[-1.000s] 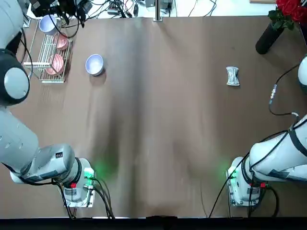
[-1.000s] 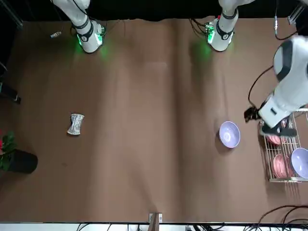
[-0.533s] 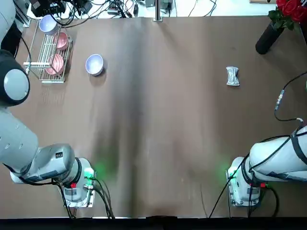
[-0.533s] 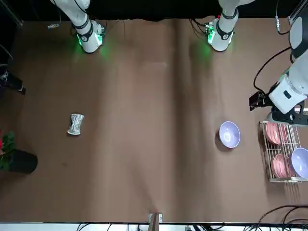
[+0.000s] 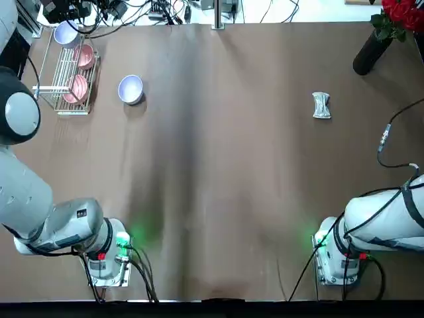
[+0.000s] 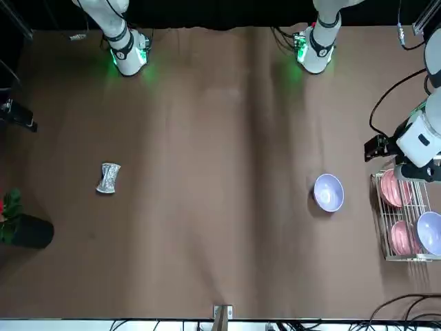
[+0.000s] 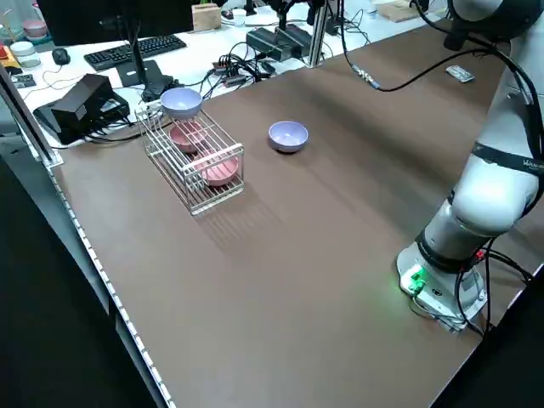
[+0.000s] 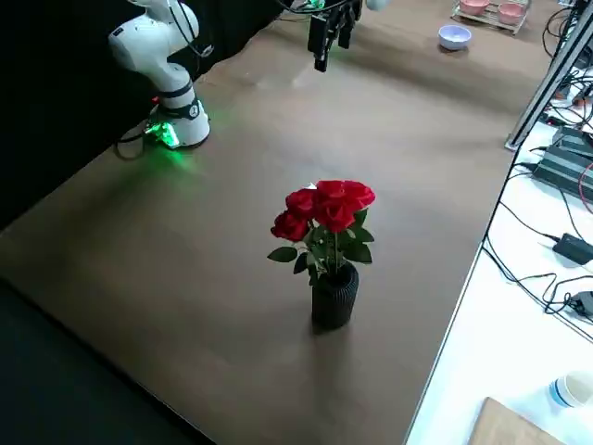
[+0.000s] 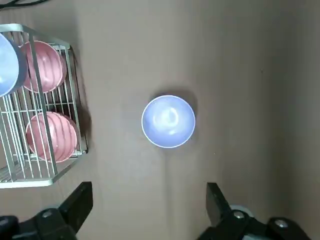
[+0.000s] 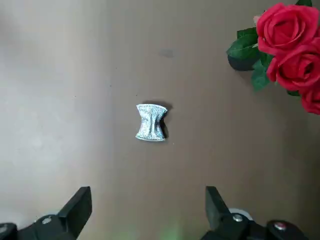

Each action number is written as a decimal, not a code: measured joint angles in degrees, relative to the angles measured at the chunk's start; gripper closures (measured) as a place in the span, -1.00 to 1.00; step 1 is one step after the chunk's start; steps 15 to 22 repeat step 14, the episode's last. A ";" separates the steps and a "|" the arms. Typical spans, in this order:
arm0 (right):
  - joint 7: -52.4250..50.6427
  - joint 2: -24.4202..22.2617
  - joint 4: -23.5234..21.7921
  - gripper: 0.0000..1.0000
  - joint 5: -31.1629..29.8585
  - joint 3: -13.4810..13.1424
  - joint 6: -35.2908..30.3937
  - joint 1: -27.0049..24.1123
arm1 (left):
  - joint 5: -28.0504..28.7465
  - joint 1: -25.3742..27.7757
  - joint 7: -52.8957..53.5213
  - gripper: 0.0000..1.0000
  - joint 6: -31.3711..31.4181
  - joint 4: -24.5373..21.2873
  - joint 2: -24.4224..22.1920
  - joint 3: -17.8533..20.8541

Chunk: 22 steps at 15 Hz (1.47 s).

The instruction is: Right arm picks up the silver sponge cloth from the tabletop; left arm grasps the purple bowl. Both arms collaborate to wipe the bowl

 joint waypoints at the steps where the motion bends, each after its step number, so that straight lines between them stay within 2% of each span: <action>1: 0.00 0.00 -0.01 -1.00 0.01 0.01 -0.01 0.00 | -0.01 -0.01 -0.07 -1.00 0.00 0.09 -0.11 0.01; 3: 0.00 0.00 -0.02 -1.00 0.04 0.07 -0.05 0.02 | -0.41 -0.98 -0.19 -1.00 0.00 0.20 -0.49 0.71; 6: 0.00 0.00 -0.12 -1.00 0.07 0.11 -0.07 0.02 | -1.70 -8.90 -0.70 -1.00 0.00 0.47 -1.11 8.72; 8: 0.00 0.00 -0.25 -1.00 0.07 0.11 -0.07 0.02 | -3.58 -12.44 -1.19 -1.00 0.01 0.57 -1.32 12.39; 22: -0.02 0.00 -0.45 -1.00 0.08 0.11 -0.07 0.02 | -4.64 -12.15 -1.41 -1.00 0.09 0.58 -1.74 13.12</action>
